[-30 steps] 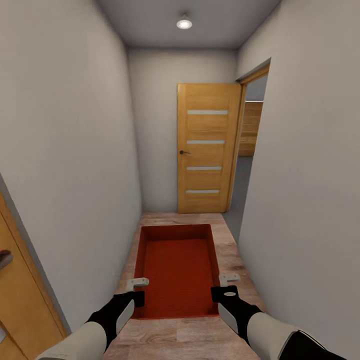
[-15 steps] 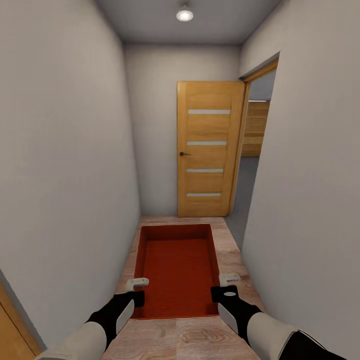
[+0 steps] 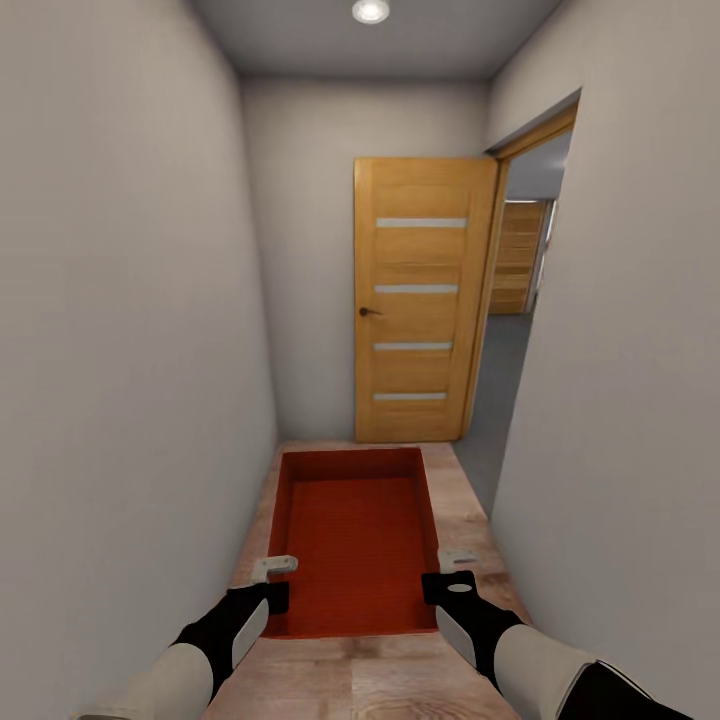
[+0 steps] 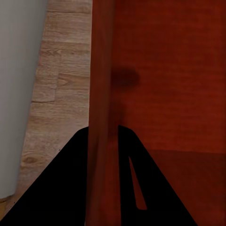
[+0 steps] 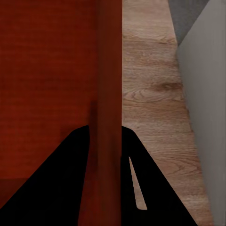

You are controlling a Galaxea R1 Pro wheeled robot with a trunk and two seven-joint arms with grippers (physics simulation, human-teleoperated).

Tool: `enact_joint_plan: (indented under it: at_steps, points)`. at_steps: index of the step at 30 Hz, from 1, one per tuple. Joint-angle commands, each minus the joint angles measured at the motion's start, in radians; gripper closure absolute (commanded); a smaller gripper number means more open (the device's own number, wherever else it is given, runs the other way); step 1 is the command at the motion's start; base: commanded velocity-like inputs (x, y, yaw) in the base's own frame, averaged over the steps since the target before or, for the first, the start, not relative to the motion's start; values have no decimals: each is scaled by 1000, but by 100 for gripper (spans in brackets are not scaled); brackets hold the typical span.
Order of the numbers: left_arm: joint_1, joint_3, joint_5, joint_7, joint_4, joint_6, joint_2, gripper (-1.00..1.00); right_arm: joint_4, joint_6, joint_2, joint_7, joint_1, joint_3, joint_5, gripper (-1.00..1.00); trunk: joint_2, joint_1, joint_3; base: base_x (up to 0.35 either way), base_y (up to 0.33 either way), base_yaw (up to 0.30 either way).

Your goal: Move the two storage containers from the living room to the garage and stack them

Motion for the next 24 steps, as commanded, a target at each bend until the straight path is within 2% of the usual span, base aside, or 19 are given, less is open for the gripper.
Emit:
enact_joint_plan:
  at_steps: [1, 24]
  points:
    - [-1, 20, -13, 9, -6, -14, 1, 100, 16, 2, -1, -1, 0, -8, -21, 100, -2, 1, -2, 323, 0, 0]
    - [-1, 20, -13, 10, -6, -14, 1, 100, 16, 2, -1, -1, 0, -8, -21, 100, -2, 1, -2, 323, 0, 0]
